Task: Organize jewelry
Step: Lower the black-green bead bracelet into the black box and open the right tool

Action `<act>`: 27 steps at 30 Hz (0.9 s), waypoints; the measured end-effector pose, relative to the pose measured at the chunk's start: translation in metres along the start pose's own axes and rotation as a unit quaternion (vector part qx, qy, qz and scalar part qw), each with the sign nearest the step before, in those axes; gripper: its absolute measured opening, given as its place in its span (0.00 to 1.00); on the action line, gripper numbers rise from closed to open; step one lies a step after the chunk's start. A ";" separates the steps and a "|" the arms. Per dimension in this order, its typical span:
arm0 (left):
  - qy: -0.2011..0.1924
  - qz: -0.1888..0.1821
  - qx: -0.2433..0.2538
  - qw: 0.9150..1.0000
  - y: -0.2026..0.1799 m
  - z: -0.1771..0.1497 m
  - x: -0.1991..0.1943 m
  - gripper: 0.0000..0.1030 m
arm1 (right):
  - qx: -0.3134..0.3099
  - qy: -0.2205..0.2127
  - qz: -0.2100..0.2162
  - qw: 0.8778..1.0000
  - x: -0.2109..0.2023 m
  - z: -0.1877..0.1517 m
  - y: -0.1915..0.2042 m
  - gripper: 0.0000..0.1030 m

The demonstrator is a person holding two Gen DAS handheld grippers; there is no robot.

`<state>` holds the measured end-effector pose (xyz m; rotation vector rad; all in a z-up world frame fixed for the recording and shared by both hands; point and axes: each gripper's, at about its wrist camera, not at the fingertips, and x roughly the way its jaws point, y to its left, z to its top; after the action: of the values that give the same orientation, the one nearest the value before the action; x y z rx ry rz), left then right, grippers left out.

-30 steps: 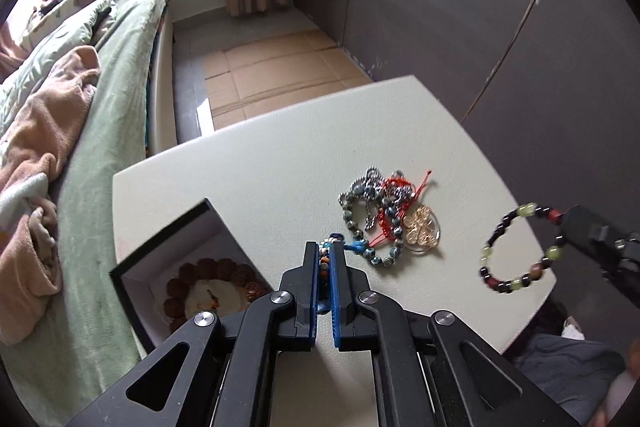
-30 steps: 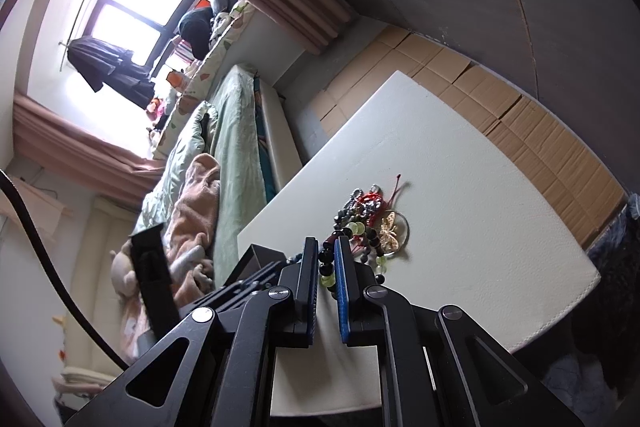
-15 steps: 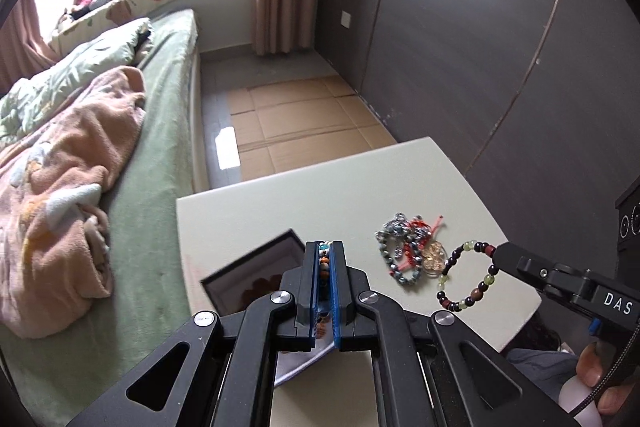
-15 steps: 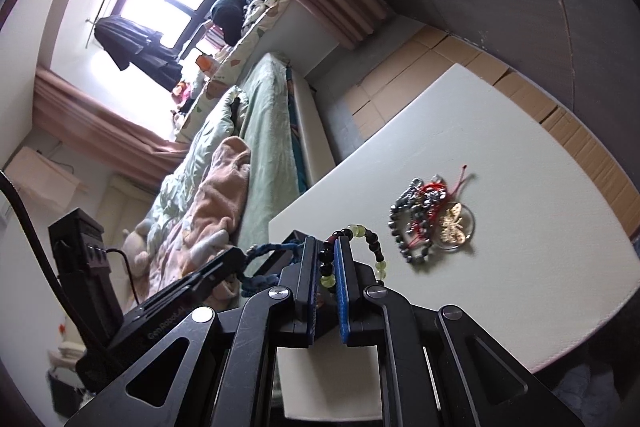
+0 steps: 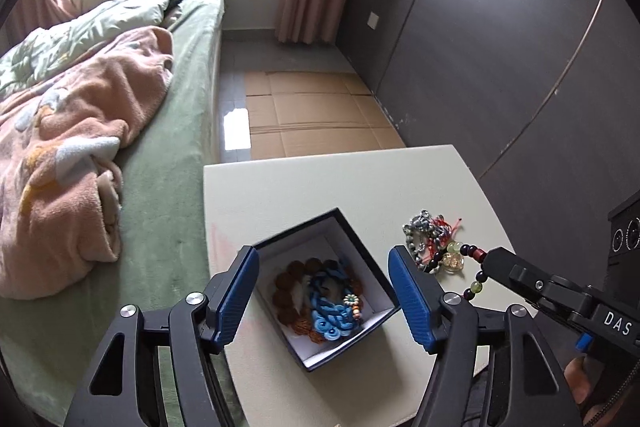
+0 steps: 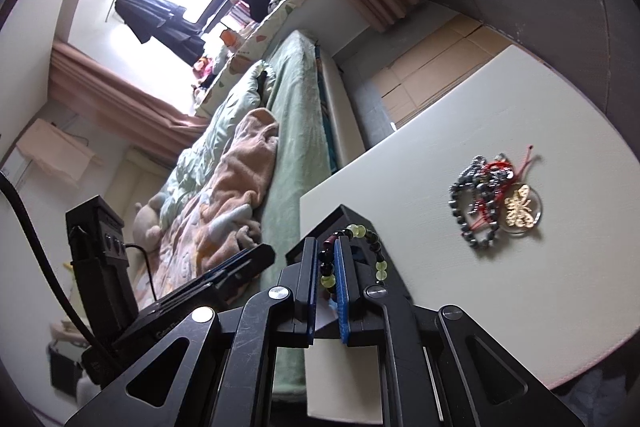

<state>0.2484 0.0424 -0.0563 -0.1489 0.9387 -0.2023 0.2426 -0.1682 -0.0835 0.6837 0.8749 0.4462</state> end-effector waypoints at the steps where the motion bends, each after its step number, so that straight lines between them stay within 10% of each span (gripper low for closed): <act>1: 0.001 0.000 -0.002 1.000 0.003 -0.001 -0.001 0.66 | -0.003 0.001 0.004 1.000 0.003 -0.001 0.003 0.09; 15: -0.020 0.012 -0.045 0.999 0.051 -0.018 -0.026 0.66 | -0.036 0.019 0.047 0.998 0.046 -0.001 0.046 0.11; 17: -0.022 0.011 -0.046 0.999 0.054 -0.020 -0.031 0.66 | -0.044 0.032 0.015 0.998 0.054 -0.002 0.047 0.58; 19: -0.027 0.000 -0.052 0.998 0.056 -0.024 -0.038 0.66 | -0.028 0.033 -0.002 0.999 0.055 -0.004 0.040 0.77; 27: -0.068 -0.023 -0.039 0.997 0.046 -0.033 -0.072 0.66 | -0.029 -0.003 -0.040 0.999 0.013 0.006 0.021 0.78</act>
<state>0.1849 0.1028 -0.0293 -0.2541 0.8092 -0.1955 0.2536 -0.1473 -0.0729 0.5937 0.8766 0.3953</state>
